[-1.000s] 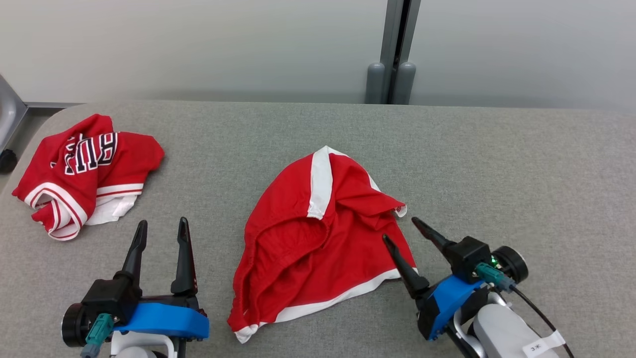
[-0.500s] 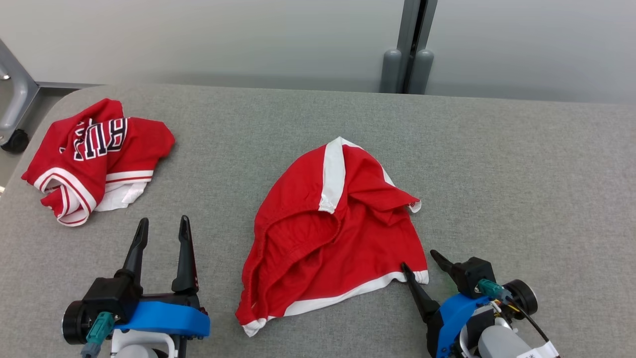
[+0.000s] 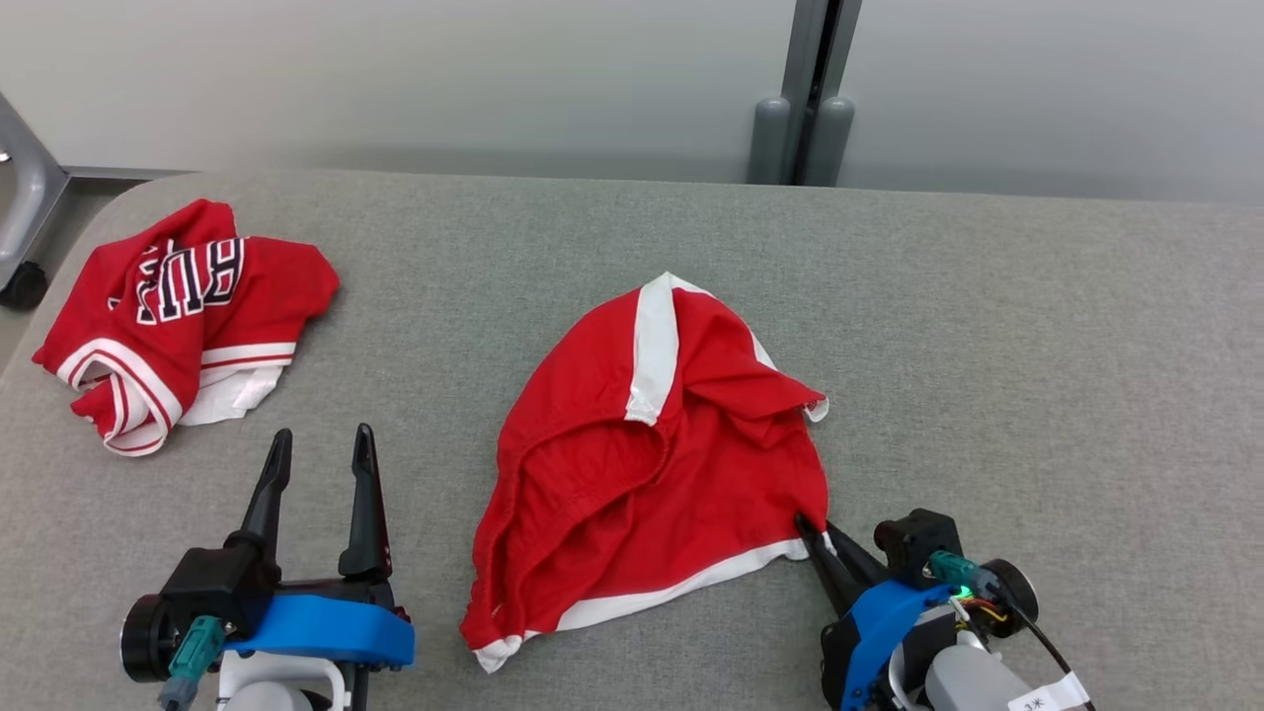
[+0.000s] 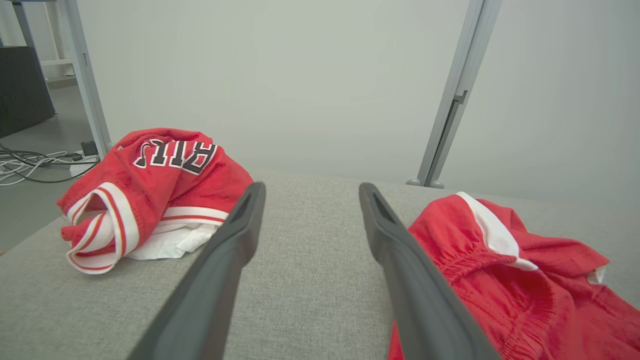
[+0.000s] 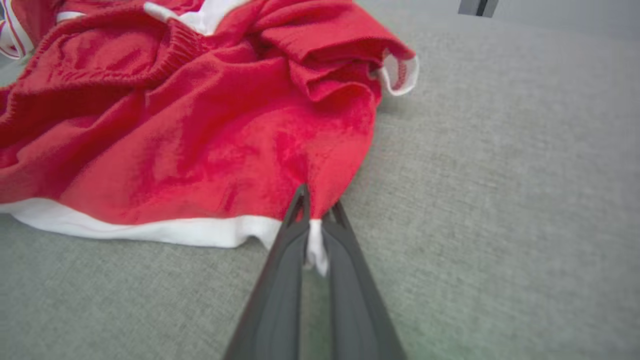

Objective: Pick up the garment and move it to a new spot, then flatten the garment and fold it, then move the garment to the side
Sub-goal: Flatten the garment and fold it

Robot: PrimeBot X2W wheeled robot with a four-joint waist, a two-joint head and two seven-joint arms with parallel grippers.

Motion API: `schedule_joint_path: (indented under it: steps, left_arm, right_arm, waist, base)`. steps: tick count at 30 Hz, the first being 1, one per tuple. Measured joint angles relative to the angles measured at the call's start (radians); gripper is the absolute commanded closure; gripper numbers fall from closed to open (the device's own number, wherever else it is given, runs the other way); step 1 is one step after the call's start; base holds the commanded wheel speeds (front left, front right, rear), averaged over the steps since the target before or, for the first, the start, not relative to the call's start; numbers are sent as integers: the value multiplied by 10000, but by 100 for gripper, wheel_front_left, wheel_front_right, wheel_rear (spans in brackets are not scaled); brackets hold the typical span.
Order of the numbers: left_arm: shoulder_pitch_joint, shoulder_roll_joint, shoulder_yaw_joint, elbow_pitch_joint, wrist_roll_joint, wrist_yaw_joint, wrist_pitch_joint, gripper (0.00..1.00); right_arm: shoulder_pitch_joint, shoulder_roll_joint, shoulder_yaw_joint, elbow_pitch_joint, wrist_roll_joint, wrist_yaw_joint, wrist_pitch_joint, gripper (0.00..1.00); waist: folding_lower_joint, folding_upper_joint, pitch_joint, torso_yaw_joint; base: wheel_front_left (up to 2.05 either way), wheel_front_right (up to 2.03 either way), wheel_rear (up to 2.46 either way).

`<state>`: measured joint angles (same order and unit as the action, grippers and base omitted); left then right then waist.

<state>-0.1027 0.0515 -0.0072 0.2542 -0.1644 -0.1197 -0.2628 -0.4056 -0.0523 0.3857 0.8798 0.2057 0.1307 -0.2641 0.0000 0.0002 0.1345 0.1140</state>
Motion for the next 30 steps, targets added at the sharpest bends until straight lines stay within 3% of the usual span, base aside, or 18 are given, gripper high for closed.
schedule_joint_path:
  steps: [5, 15, 16, 17, 24, 30]
  left_arm:
    - [158, 0, 19, 10, -10, 0, -2, 0]
    - [316, -4, -52, -21, -88, 17, -2, 0]
    - [331, -4, -54, -25, -88, 17, -2, 0]
    - [341, -4, -46, -27, -88, 17, -2, 0]
    - [345, -2, 12, -25, -42, 17, -2, 0]
    - [368, -4, 71, -33, 4, 15, -2, 0]
  right_arm:
    - [309, -502, -435, -767, 272, 0, 0, 100]
    - [1739, -1659, -2456, -1733, 606, 0, 0, 100]
    - [1835, -1680, -2579, -1743, 602, 0, 2, 14]
    - [1878, -1668, -2686, -1787, 596, 0, 2, 0]
    - [2168, -1227, -3475, -3068, 326, 0, 2, 0]
    - [2701, -581, -4029, -4968, -151, 0, 2, 0]
  waist:
    - [0, -1, -141, -266]
    - [-1, -1, -346, -656]
    - [-1, -1, -338, -672]
    - [-1, -1, -329, -691]
    - [0, 0, -331, -788]
    - [0, -1, -389, -889]
  base:
    - [0, 0, 0]
    - [0, 0, 0]
    - [0, 0, 0]
    - [0, 0, 0]
    - [0, 0, 0]
    - [0, 0, 0]
